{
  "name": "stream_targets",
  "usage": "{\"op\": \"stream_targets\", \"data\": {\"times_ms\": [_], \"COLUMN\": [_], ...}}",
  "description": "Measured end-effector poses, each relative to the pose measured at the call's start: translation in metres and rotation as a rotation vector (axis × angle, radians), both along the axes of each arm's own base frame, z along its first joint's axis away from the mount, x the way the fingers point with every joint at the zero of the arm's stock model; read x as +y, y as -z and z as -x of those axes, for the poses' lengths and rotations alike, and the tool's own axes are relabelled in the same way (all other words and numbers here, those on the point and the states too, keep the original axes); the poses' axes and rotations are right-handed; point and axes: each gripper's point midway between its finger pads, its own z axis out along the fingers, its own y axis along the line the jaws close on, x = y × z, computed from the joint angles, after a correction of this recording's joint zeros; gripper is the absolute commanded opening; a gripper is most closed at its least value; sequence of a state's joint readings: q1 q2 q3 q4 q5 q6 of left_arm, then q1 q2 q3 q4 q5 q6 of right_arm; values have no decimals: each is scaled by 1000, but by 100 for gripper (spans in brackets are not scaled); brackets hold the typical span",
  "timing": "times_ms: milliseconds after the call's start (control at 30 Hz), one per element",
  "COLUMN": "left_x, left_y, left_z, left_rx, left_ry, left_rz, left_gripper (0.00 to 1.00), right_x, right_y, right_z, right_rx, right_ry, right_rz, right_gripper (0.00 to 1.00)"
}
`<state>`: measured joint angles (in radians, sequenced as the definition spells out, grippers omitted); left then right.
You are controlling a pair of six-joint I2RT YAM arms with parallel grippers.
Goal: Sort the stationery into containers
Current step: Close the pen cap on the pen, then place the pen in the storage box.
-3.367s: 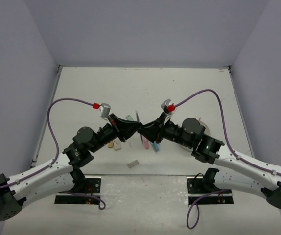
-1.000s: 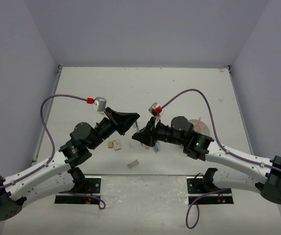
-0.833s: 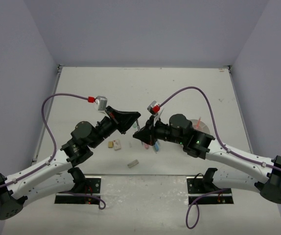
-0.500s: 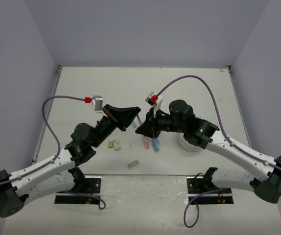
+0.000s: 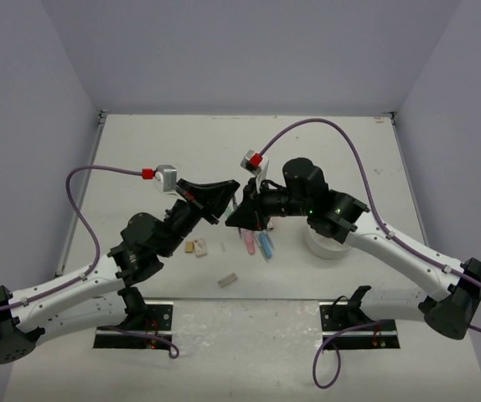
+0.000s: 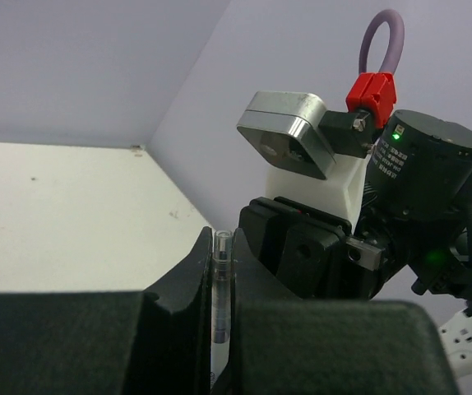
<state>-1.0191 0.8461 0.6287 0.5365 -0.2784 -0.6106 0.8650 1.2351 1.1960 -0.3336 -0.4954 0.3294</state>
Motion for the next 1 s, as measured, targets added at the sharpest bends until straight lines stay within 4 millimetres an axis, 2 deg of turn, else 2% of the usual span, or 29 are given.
{"op": "stream_targets", "data": {"times_ms": [133, 167, 200, 267, 300, 333, 367, 400, 533, 667, 733, 800, 867, 933, 1000], "left_x": [-11, -15, -18, -22, -24, -23, -24, -21, -17, 19, 37, 52, 60, 63, 62], "left_y": [4, 6, 8, 9, 10, 13, 14, 14, -15, -52, -57, -51, -33, -6, 25], "left_z": [3, 3, 2, 1, 1, 0, 2, -1, 2, -24, -32, -36, -37, -39, -42], "left_rx": [-34, -42, -48, -55, -53, -48, -42, -35, -5, 113, 152, 184, 211, 240, 272], "left_ry": [25, 33, 38, 43, 50, 32, 47, 17, -21, -265, -361, -432, -469, -487, -490], "left_rz": [-179, -219, -251, -289, -299, -323, -329, -345, -330, -315, -322, -348, -395, -462, -538], "left_gripper": [1, 8, 19, 51, 52, 85, 96, 100, 100, 100, 100, 100, 100, 100, 100], "right_x": [6, 8, 8, 7, 5, 0, -7, -14, -42, -80, -115, -152, -191, -225, -251], "right_y": [10, 11, 12, 14, 16, 17, 19, 21, 24, 45, 53, 58, 63, 70, 81], "right_z": [0, 0, -1, -4, -6, -6, -10, -14, -36, -57, -69, -75, -82, -87, -87], "right_rx": [-19, -18, -16, -23, -32, -40, -46, -57, -85, -85, -99, -117, -131, -142, -153], "right_ry": [-4, -1, 5, 25, 43, 60, 104, 143, 347, 596, 776, 942, 1115, 1267, 1371], "right_rz": [-99, -119, -135, -164, -177, -187, -193, -198, -202, -120, -66, -21, 27, 81, 150], "right_gripper": [0, 0, 0, 0, 0, 0, 0, 0, 0, 0, 0, 0, 0, 0, 0]}}
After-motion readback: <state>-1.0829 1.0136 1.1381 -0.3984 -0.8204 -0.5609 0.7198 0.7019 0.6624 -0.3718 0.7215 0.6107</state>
